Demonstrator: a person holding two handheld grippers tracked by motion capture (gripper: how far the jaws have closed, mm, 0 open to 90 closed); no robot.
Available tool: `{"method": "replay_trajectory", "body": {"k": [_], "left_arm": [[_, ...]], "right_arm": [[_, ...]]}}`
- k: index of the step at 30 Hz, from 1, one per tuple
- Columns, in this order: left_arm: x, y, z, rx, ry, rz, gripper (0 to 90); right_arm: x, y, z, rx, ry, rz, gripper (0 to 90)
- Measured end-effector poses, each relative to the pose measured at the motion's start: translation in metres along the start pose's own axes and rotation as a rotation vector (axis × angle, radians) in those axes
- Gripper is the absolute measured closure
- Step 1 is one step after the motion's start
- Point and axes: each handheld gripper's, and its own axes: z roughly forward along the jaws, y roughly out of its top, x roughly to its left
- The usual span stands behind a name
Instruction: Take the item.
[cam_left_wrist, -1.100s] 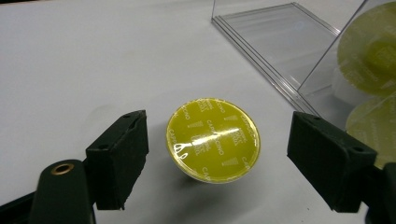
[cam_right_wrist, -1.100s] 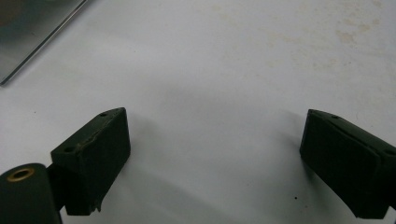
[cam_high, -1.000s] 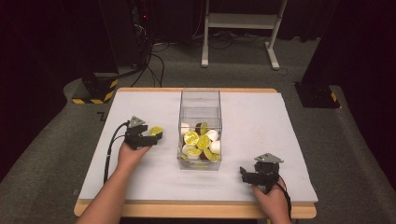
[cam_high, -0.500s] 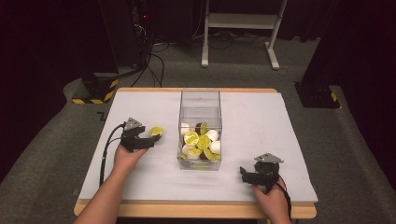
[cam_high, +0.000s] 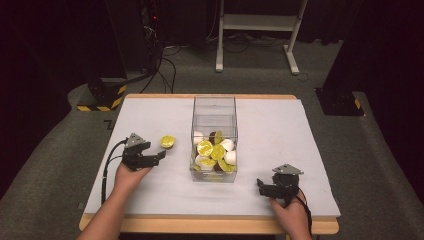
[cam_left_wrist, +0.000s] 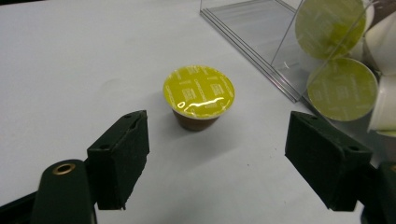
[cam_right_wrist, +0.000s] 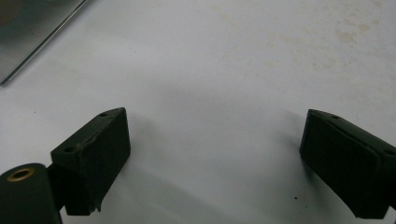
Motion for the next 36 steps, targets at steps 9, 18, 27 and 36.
{"method": "replay_trajectory", "body": {"k": [9, 18, 27, 36], "left_arm": [[0.005, -0.012, -0.022, 0.019, -0.021, 0.015, 22.2], [0.015, -0.033, -0.039, 0.06, -0.01, 0.022, 22.6], [0.024, -0.053, -0.053, 0.138, 0.037, 0.068, 21.9], [0.018, -0.064, -0.055, 0.129, 0.062, 0.126, 17.9]], "right_arm": [[0.0, 0.0, 0.0, 0.0, 0.0, 0.001, 8.3], [0.0, 0.0, 0.0, 0.0, 0.0, 0.0, 8.3], [0.0, 0.0, 0.0, -0.001, 0.0, 0.001, 8.3], [0.0, 0.0, 0.0, 0.0, 0.0, 0.001, 8.3]]}}
